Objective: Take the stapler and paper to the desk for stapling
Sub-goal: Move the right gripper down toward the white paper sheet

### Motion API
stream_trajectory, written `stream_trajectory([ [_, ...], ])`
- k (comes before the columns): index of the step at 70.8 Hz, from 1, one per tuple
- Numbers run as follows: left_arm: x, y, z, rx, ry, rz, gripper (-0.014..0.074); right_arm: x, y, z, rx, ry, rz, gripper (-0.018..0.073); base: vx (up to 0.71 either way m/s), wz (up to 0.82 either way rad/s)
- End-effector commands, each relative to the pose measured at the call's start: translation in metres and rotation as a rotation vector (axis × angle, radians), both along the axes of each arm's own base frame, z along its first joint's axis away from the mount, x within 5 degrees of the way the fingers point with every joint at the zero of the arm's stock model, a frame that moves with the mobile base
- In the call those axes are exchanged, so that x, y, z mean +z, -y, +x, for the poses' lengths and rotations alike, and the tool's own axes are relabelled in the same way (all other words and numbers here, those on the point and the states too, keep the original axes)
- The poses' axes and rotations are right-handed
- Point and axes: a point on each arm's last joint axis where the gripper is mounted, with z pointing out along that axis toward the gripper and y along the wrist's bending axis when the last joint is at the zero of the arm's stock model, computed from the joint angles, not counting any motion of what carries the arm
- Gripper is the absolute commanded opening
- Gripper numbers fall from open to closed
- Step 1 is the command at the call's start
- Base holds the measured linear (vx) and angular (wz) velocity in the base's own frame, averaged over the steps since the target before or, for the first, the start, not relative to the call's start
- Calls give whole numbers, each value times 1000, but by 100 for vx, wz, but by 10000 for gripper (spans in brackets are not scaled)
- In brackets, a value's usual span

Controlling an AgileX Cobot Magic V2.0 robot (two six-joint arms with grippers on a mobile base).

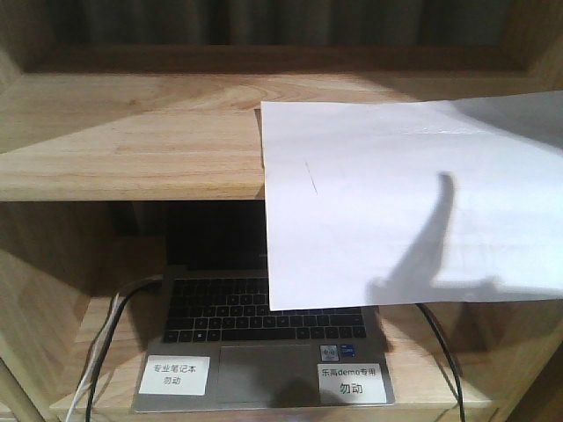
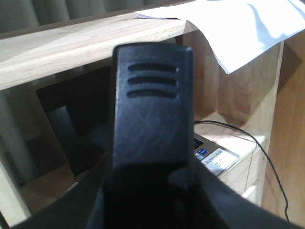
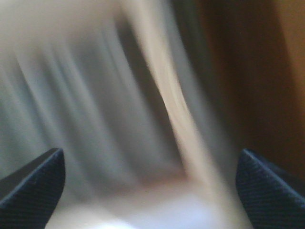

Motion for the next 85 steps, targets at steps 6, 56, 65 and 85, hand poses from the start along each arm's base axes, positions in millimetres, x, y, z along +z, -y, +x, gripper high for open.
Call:
stream_trajectory([
  [6, 17, -1, 0, 8, 94, -84, -6, 17, 3, 1, 190, 251, 605, 652, 0, 0],
  [56, 17, -1, 0, 8, 94, -84, -6, -106, 3, 7, 328, 274, 944, 585, 0, 0],
  [65, 17, -1, 0, 8, 94, -84, -6, -135, 2, -4, 321, 253, 949, 585, 0, 0],
  [85, 17, -1, 0, 8, 94, -84, -6, -182, -7, -13, 450, 45, 984, 585, 0, 0],
])
